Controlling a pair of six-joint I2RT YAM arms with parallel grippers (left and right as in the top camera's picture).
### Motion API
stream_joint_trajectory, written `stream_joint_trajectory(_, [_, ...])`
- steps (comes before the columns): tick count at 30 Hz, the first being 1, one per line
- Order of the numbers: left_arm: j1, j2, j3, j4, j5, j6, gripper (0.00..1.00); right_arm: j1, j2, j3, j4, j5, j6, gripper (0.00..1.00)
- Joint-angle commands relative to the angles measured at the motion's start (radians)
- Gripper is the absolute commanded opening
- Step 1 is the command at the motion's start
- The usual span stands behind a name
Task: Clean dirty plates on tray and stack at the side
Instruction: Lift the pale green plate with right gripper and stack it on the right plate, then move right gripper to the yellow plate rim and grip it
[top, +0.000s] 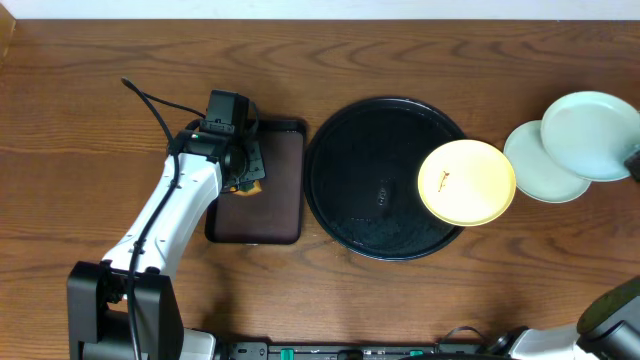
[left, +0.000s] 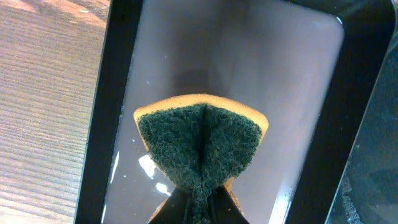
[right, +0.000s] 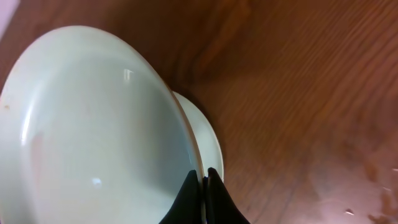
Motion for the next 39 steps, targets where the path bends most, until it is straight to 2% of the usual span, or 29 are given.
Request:
stream_joint_trajectory(1, [0.003, 0.005, -0.007, -0.001, -0.011, -0.002, 0.08, 0.023, 0.056, -0.058, 0.037, 0.005, 0.028, 0.01])
stream_joint_trajectory(6, [0.003, 0.005, -0.007, -0.003, -0.012, -0.002, 0.08, 0.05, 0.106, -0.064, 0.043, 0.006, 0.027, 0.03])
stream_joint_trajectory(9, [0.003, 0.005, -0.007, -0.003, -0.012, -0.002, 0.08, 0.058, 0.105, -0.06, 0.026, 0.005, 0.027, 0.34])
stream_joint_trajectory(10, [0.003, 0.005, -0.007, -0.003, -0.012, -0.002, 0.08, 0.059, 0.103, -0.054, 0.011, -0.003, 0.027, 0.41])
stream_joint_trajectory(12, [0.003, 0.005, -0.007, -0.003, -0.012, -0.002, 0.08, 0.063, 0.094, -0.018, -0.047, -0.032, 0.021, 0.45])
stream_joint_trajectory(19, [0.003, 0.005, -0.007, -0.003, -0.011, -0.002, 0.08, 0.158, 0.04, 0.198, -0.422, -0.06, -0.094, 0.45])
stream_joint_trajectory(24, [0.003, 0.005, -0.008, -0.013, -0.009, -0.002, 0.08, 0.302, 0.024, 0.198, -0.547, 0.079, -0.12, 0.46])
stream_joint_trajectory(31, [0.003, 0.005, -0.037, -0.005, -0.009, -0.001, 0.08, 0.512, 0.025, 0.107, -0.485, 0.219, -0.113, 0.42])
stream_joint_trajectory(37, [0.003, 0.005, -0.048, 0.011, -0.009, -0.001, 0.08, 0.57, 0.025, 0.052, -0.444, 0.298, -0.047, 0.38])
stream_joint_trajectory(39, [0.003, 0.005, -0.048, 0.016, -0.009, -0.001, 0.08, 0.57, 0.025, 0.042, -0.443, 0.299, -0.046, 0.33])
